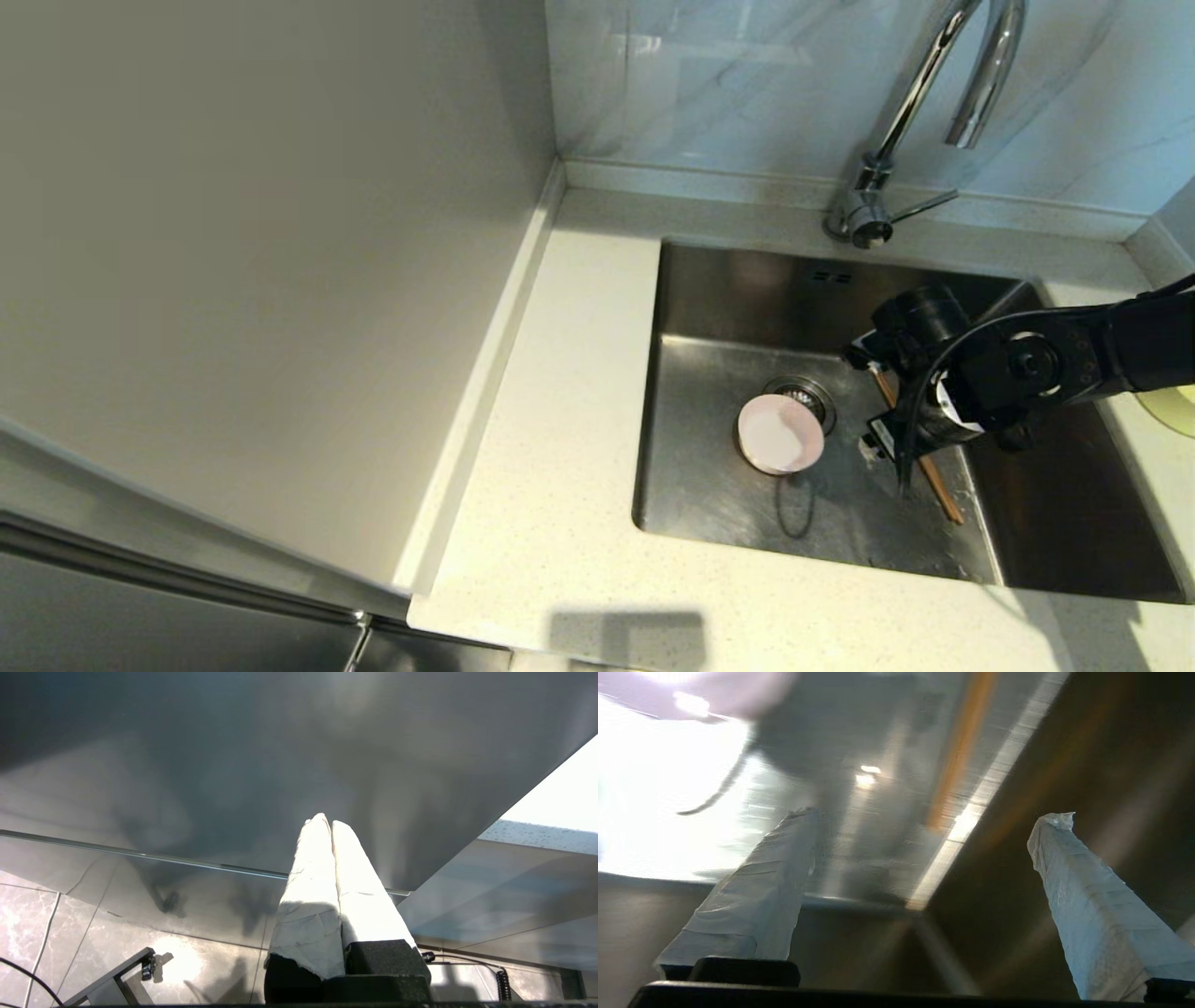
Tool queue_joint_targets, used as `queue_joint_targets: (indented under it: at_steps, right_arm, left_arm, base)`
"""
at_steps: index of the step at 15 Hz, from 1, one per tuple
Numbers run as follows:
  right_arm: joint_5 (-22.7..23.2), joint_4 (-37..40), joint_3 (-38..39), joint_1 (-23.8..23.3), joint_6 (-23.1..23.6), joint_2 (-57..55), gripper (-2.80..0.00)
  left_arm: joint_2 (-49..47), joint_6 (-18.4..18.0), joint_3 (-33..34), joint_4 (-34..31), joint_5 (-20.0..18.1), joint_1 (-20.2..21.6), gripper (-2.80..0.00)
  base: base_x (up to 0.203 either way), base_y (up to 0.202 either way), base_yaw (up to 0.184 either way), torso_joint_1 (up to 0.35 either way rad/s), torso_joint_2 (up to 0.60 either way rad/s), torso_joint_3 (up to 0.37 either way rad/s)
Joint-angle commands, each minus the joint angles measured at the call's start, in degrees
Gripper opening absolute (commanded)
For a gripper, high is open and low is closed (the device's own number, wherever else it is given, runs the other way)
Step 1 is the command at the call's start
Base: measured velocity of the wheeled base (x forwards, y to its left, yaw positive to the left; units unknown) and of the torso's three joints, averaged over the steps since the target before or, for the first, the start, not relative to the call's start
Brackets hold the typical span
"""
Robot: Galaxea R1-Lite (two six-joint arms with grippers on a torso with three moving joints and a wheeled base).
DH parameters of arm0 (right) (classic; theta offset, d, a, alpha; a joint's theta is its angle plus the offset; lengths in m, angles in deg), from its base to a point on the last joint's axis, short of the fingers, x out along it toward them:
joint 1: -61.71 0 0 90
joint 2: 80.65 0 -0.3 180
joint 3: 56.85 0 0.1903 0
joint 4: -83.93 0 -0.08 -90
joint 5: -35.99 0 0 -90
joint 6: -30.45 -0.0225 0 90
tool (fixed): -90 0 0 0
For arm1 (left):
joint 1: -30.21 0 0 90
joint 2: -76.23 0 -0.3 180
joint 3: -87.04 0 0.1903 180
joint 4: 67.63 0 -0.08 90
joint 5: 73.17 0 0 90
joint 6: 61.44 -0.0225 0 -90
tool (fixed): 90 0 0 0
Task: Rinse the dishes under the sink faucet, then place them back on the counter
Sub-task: Put a bowl back to the table from the sink
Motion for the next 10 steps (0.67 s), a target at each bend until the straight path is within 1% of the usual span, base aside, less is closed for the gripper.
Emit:
queue_joint_targets:
  at_steps: [1,3,4,5,6,8,9,10]
  right_arm:
    - [2.96,3.56,-3.57,0.99,-4.06,-0.46,0.0]
    - [7.7,9.95,-9.55,1.49,-9.94,-1.43,0.0]
    - [9.23,13.34,-12.93,1.69,-13.01,-2.18,0.0]
    - [10.16,17.57,-17.03,2.21,-17.47,-3.71,0.0]
    - [10.62,20.93,-20.82,2.76,-22.77,-5.9,0.0]
    - [11.03,25.58,-26.45,3.55,-31.06,-10.84,0.0]
    - [11.06,26.47,-27.4,3.71,-33.32,-12.71,0.0]
    - [11.07,26.71,-27.89,3.72,-34.42,-14.13,0.0]
  left_arm:
    - [0.18,0.03,0.0,0.02,0.04,0.02,-2.8]
    - [0.18,0.03,0.0,0.02,0.04,0.02,-2.8]
    - [0.18,0.03,0.0,0.02,0.04,0.02,-2.8]
    - [0.18,0.03,0.0,0.02,0.04,0.02,-2.8]
    - [0.18,0.03,0.0,0.02,0.04,0.02,-2.8]
    - [0.18,0.03,0.0,0.02,0.04,0.02,-2.8]
    - [0.18,0.03,0.0,0.02,0.04,0.02,-2.8]
    - [0.18,0.03,0.0,0.02,0.04,0.02,-2.8]
  base:
    - [0.0,0.0,0.0,0.0,0.0,0.0]
    - [0.0,0.0,0.0,0.0,0.0,0.0]
    - [0.0,0.0,0.0,0.0,0.0,0.0]
    - [0.0,0.0,0.0,0.0,0.0,0.0]
    - [0.0,0.0,0.0,0.0,0.0,0.0]
    - [0.0,0.0,0.0,0.0,0.0,0.0]
    - [0.0,0.0,0.0,0.0,0.0,0.0]
    - [0.0,0.0,0.0,0.0,0.0,0.0]
